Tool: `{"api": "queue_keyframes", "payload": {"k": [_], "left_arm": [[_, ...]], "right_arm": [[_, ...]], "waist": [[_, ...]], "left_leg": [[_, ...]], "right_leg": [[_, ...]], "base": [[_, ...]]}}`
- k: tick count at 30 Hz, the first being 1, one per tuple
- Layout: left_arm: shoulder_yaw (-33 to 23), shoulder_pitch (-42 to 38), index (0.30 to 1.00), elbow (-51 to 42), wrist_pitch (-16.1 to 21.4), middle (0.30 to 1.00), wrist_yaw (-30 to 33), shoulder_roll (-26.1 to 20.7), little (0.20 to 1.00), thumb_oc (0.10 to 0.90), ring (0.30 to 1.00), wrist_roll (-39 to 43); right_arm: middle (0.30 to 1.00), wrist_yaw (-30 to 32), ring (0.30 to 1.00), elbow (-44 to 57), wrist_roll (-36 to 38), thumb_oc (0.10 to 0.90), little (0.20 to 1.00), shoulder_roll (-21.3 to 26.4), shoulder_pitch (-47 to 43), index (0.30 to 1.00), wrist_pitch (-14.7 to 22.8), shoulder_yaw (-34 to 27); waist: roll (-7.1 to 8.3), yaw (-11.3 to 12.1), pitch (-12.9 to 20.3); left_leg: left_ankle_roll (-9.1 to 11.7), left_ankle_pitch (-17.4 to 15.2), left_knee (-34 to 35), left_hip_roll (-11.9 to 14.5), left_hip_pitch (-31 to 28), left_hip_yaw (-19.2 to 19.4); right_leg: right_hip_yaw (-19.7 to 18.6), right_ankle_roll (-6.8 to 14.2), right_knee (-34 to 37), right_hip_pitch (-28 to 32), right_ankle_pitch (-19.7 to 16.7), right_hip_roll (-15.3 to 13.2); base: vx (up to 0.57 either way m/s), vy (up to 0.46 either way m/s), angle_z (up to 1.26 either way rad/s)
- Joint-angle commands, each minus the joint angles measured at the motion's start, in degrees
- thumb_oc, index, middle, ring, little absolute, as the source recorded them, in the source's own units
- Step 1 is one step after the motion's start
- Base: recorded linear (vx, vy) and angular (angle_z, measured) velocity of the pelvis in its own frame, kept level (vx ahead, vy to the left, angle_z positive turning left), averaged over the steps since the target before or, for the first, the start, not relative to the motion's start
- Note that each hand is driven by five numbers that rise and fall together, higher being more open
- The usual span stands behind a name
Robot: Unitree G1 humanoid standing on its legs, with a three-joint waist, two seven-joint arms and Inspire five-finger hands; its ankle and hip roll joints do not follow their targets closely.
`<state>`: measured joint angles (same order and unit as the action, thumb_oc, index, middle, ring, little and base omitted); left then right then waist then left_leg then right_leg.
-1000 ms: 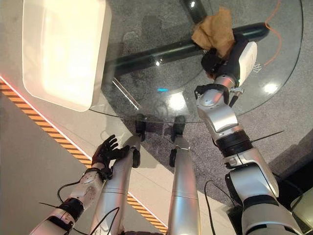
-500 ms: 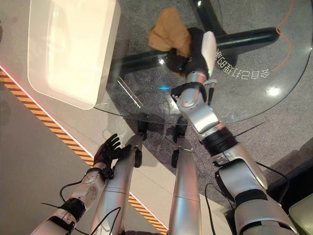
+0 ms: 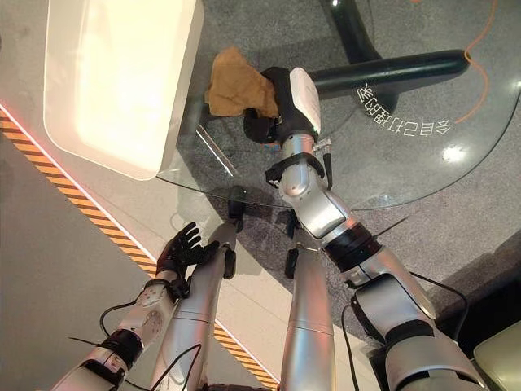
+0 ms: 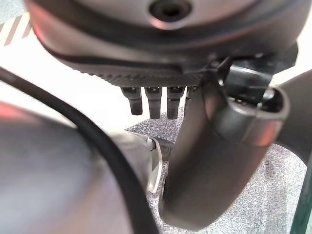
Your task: Wipe the table with a cloth and put it in the basket.
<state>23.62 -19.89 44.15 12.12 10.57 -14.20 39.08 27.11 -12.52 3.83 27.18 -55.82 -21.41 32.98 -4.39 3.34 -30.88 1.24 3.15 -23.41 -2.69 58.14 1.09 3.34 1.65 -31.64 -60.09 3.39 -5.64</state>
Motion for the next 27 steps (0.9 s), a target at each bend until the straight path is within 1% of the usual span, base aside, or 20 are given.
{"api": "queue_keyframes", "payload": {"k": [1, 4, 5, 6, 7, 8, 9, 10, 11, 12, 16, 17, 20, 22, 23, 24, 25, 27], "left_arm": [[2.5, 8.17, 0.9, 2.42, -0.33, 0.9, 0.92, 2.04, 0.9, 0.8, 0.9, -2.35], [2.65, 8.15, 0.9, 2.42, -0.61, 0.9, 0.9, 1.62, 0.9, 0.8, 0.9, -2.18], [3.12, 9.34, 0.9, 2.42, -0.58, 0.9, 0.88, 1.64, 0.9, 0.8, 0.9, -2.18], [3.04, 9.32, 0.9, 2.53, -0.62, 0.9, 0.69, 1.5, 0.9, 0.8, 0.9, -2.19], [2.53, 8.17, 0.9, 2.63, -0.66, 0.9, 0.65, 1.45, 0.9, 0.8, 0.9, -2.29], [3.0, 9.36, 0.9, 2.64, -0.63, 0.9, 0.63, 1.47, 0.9, 0.8, 0.9, -2.29], [2.46, 8.2, 0.9, 2.6, -0.62, 0.9, 0.43, 1.28, 0.9, 0.8, 0.9, -2.26], [2.5, 8.13, 0.9, 2.45, -0.72, 0.9, 0.5, 1.26, 0.9, 0.8, 0.9, -2.35], [2.82, 8.01, 0.9, 2.03, -1.04, 0.9, 0.91, 1.17, 0.9, 0.8, 0.9, -2.06], [2.85, 8.0, 0.9, 1.98, -1.09, 0.9, 0.96, 1.16, 0.9, 0.8, 0.9, -2.03], [2.84, 7.76, 0.9, 1.73, -1.81, 0.9, 1.31, 0.85, 0.9, 0.8, 0.9, -2.27], [2.77, 7.81, 0.9, 1.94, -1.78, 0.9, 1.29, 0.72, 0.9, 0.8, 0.9, -2.33], [2.65, 7.97, 0.9, 2.22, -1.63, 0.9, 1.13, 0.39, 0.9, 0.8, 0.9, -2.38], [2.78, 8.2, 0.9, 2.31, -1.33, 0.9, 1.09, 0.21, 0.9, 0.8, 0.9, -2.53], [2.94, 8.28, 0.9, 2.3, -1.3, 0.9, 1.09, -0.16, 0.9, 0.8, 0.9, -2.33], [2.95, 8.29, 0.9, 2.32, -1.28, 0.9, 1.07, -0.2, 0.9, 0.8, 0.9, -2.3], [2.84, 8.42, 0.9, 2.36, -1.24, 0.9, 0.94, -0.34, 0.9, 0.8, 0.9, -2.39], [2.83, 8.58, 0.9, 2.08, -1.53, 0.9, 0.95, -0.79, 0.9, 0.8, 0.9, -2.37]], "right_arm": [[0.3, -1.45, 0.3, 4.17, -1.31, 0.1, 0.2, 0.02, 3.31, 0.3, 1.74, 3.51], [0.3, -1.46, 0.3, 3.96, -1.39, 0.1, 0.2, 0.52, 3.11, 0.3, 2.48, 3.66], [0.3, -1.44, 0.3, 3.94, -1.39, 0.1, 0.2, 0.29, 4.33, 0.3, 2.5, 3.75], [0.3, -1.73, 0.3, 4.19, -1.65, 0.1, 0.2, 0.51, 4.16, 0.3, 2.39, 3.78], [0.3, -3.03, 0.3, 4.45, -2.67, 0.1, 0.2, 1.13, 2.68, 0.3, 2.48, 3.73], [0.3, -3.01, 0.3, 4.43, -2.67, 0.1, 0.2, 0.91, 3.9, 0.3, 2.5, 3.81], [0.3, -4.24, 0.3, 4.72, -3.88, 0.1, 0.2, 1.51, 2.52, 0.3, 2.65, 3.96], [0.3, -4.99, 0.3, 5.08, -5.37, 0.1, 0.2, 1.8, 2.28, 0.3, 2.66, 4.26], [0.3, -5.04, 0.3, 6.5, -8.15, 0.1, 0.2, 2.28, 1.93, 0.3, 1.21, 4.71], [0.3, -4.84, 0.3, 6.62, -8.36, 0.1, 0.2, 2.32, 1.91, 0.3, 1.06, 4.75], [0.3, 0.34, 0.3, 6.71, -10.03, 0.1, 0.2, 4.26, -0.45, 0.3, -1.66, 3.71], [0.3, 2.77, 0.3, 5.94, -9.33, 0.1, 0.2, 4.96, -1.56, 0.3, -2.17, 3.06], [0.3, 6.48, 0.3, 4.44, -8.3, 0.1, 0.2, 6.43, -3.49, 0.3, -3.26, 1.57], [0.3, 9.75, 0.3, 3.11, -6.41, 0.1, 0.2, 8.13, -5.38, 0.3, -4.31, 0.17], [0.3, 12.12, 0.3, 1.17, -4.73, 0.1, 0.2, 9.82, -6.84, 0.3, -5.01, -1.25], [0.3, 12.36, 0.3, 0.99, -4.58, 0.1, 0.2, 9.99, -6.96, 0.3, -5.07, -1.33], [0.3, 13.49, 0.3, -0.11, -3.49, 0.1, 0.2, 11.17, -7.86, 0.3, -5.57, -2.0], [0.3, 14.77, 0.3, -2.28, -1.99, 0.1, 0.2, 13.37, -8.58, 0.3, -5.41, -2.94]], "waist": [[-2.53, 0.33, 1.09], [-2.52, 0.3, 1.09], [-2.58, 0.39, 1.09], [-2.59, 0.36, 1.09], [-2.5, 0.23, 1.09], [-2.56, 0.33, 1.09], [-2.5, 0.2, 1.09], [-2.52, 0.19, 1.09], [-2.56, 0.14, 1.09], [-2.57, 0.14, 1.09], [-2.61, 0.12, 1.09], [-2.53, 0.18, 1.09], [-2.36, 0.26, 1.09], [-2.26, 0.36, 1.09], [-2.16, 0.36, 1.09], [-2.15, 0.36, 1.09], [-2.11, 0.35, 1.09], [-2.03, 0.3, 1.09]], "left_leg": [[-2.47, -3.5, -1.65, -3.37, -0.49, 1.91], [-2.48, -3.67, -2.1, -3.3, -0.33, 1.92], [-2.26, -5.37, -2.42, -3.29, -2.37, 1.7], [-2.26, -5.4, -2.48, -3.27, -2.38, 1.71], [-2.51, -3.79, -2.26, -3.29, -0.45, 1.93], [-2.29, -5.49, -2.58, -3.27, -2.49, 1.7], [-2.5, -3.81, -2.32, -3.24, -0.45, 1.96], [-2.49, -3.82, -2.36, -3.21, -0.44, 1.95], [-2.51, -3.76, -2.37, -3.08, -0.57, 2.13], [-2.52, -3.75, -2.38, -3.06, -0.58, 2.14], [-2.63, -4.11, -2.86, -2.93, -0.69, 1.98], [-2.67, -4.15, -2.8, -2.89, -0.83, 1.81], [-2.61, -4.35, -3.05, -2.65, -0.83, 1.74], [-2.65, -4.44, -2.95, -2.58, -0.9, 1.65], [-2.66, -4.62, -3.02, -2.51, -0.95, 1.54], [-2.66, -4.64, -3.03, -2.5, -0.95, 1.53], [-2.7, -4.73, -3.0, -2.51, -1.02, 1.41], [-2.73, -4.83, -3.08, -2.46, -1.0, 1.37]], "right_leg": [[1.18, 1.42, 5.03, 0.48, -3.97, 2.68], [1.29, 1.42, 4.66, 0.31, -3.92, 2.71], [1.04, 1.76, 4.02, 2.15, -2.25, 2.82], [1.04, 1.75, 3.98, 2.15, -2.23, 2.84], [1.35, 1.41, 4.61, 0.42, -3.87, 2.69], [1.09, 1.75, 3.97, 2.25, -2.2, 2.8], [1.35, 1.42, 4.53, 0.38, -3.88, 2.67], [1.41, 1.44, 4.43, 0.31, -3.88, 2.59], [1.46, 1.44, 4.3, 0.37, -3.91, 2.46], [1.47, 1.44, 4.28, 0.38, -3.92, 2.45], [1.24, 1.45, 3.67, 0.38, -3.69, 2.51], [1.22, 1.47, 3.66, 0.53, -3.67, 2.6], [1.24, 1.53, 3.36, 0.59, -3.57, 2.57], [1.35, 1.56, 3.41, 0.64, -3.62, 2.64], [1.32, 1.61, 3.27, 0.61, -3.65, 2.71], [1.31, 1.61, 3.25, 0.6, -3.66, 2.73], [1.25, 1.63, 3.23, 0.58, -3.71, 2.77], [1.28, 1.66, 3.18, 0.57, -3.82, 2.77]], "base": [[0.0, -0.031, 0.0], [0.02, -0.036, 0.01], [0.05, -0.033, 0.01], [0.0, -0.034, 0.01], [0.0, -0.035, 0.02], [-0.04, -0.032, 0.02], [0.0, 0.0, 0.0], [-0.05, -0.031, 0.01], [0.0, 0.0, 0.0], [0.0, 0.0, 0.0], [0.0, -0.019, 0.0], [-0.01, -0.043, 0.0], [0.0, -0.036, 0.0], [0.0, -0.021, 0.0], [-0.01, -0.032, 0.0], [0.0, 0.0, 0.0], [0.0, 0.0, 0.0], [0.0, 0.0, 0.0]]}}
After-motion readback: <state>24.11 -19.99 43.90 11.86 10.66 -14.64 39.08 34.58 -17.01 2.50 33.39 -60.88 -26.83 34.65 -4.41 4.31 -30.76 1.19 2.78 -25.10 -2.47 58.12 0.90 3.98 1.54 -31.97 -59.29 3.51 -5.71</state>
